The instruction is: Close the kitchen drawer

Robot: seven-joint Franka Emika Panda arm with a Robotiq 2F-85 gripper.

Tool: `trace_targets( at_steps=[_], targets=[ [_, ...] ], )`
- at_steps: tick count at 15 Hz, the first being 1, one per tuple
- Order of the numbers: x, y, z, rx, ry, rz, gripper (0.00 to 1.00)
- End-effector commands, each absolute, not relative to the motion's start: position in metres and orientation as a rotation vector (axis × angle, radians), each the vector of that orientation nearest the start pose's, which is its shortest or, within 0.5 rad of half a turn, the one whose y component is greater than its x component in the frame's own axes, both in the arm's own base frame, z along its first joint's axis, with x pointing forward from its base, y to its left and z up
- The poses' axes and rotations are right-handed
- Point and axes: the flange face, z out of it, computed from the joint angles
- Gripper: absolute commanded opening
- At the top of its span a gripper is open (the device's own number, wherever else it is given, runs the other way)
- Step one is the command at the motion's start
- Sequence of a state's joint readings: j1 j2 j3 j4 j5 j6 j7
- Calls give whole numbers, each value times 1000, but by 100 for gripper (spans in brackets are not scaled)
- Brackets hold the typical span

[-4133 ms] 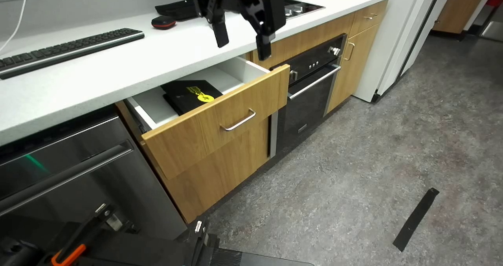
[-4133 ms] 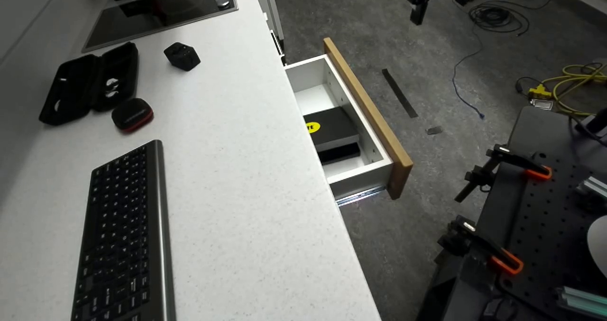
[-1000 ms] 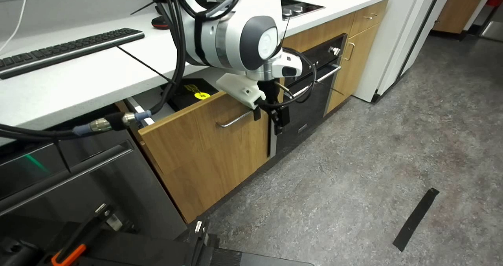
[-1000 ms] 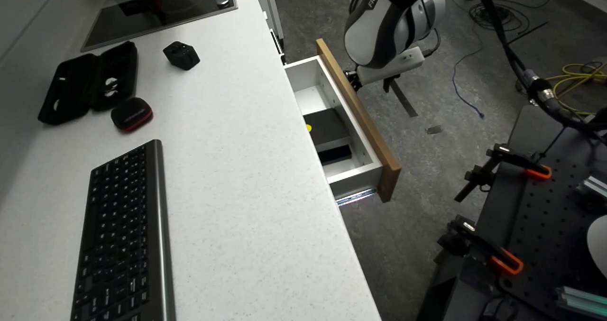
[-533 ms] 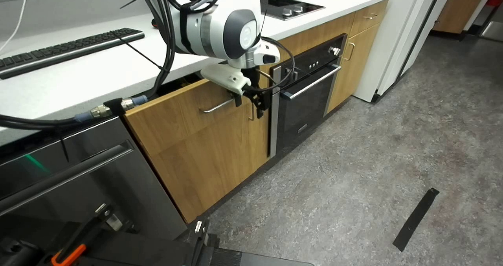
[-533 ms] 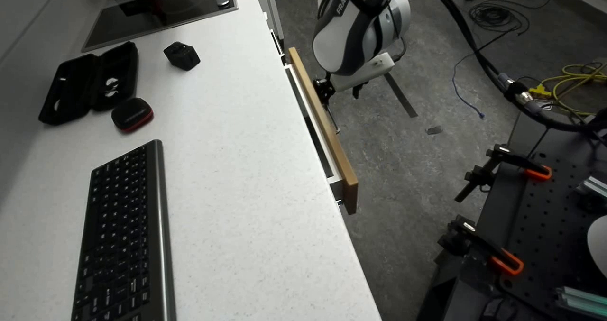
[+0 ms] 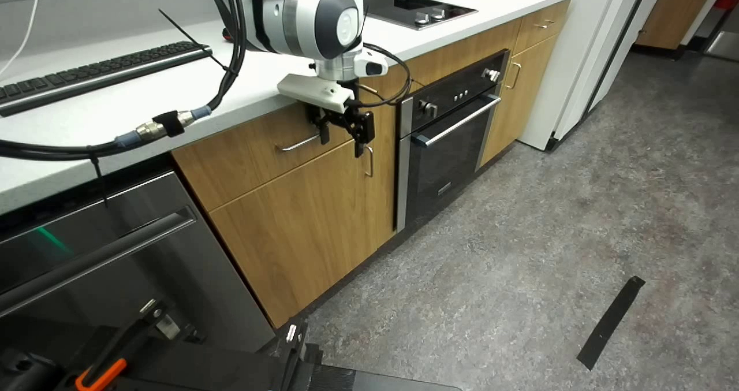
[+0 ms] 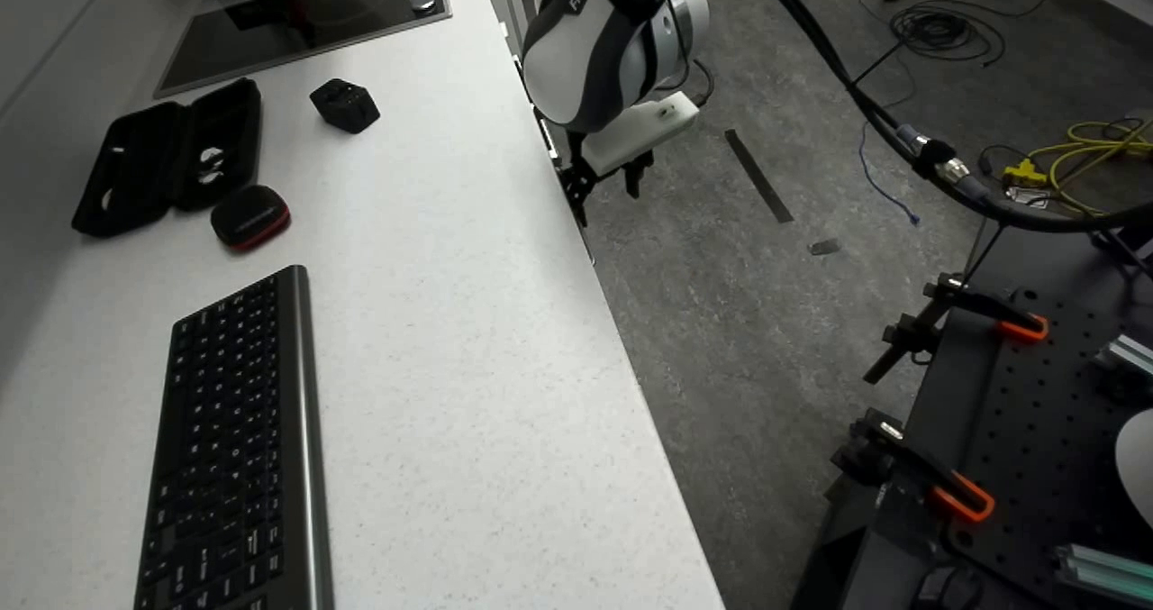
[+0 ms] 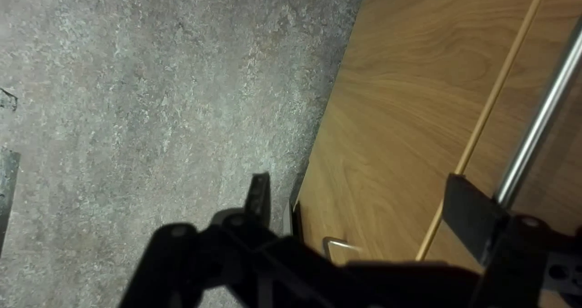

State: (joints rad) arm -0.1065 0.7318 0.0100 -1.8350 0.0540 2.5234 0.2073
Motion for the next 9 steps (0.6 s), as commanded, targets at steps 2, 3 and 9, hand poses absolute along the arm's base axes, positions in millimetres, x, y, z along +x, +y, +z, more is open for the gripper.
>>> trace_targets(
  at_steps=[2,3,9],
  targets=[
    [639,-37,115,-3051,425,194,100],
    [636,-39,116,-3053,424,236,100],
    [636,-63,125,-3066,482,166,100]
  ],
)
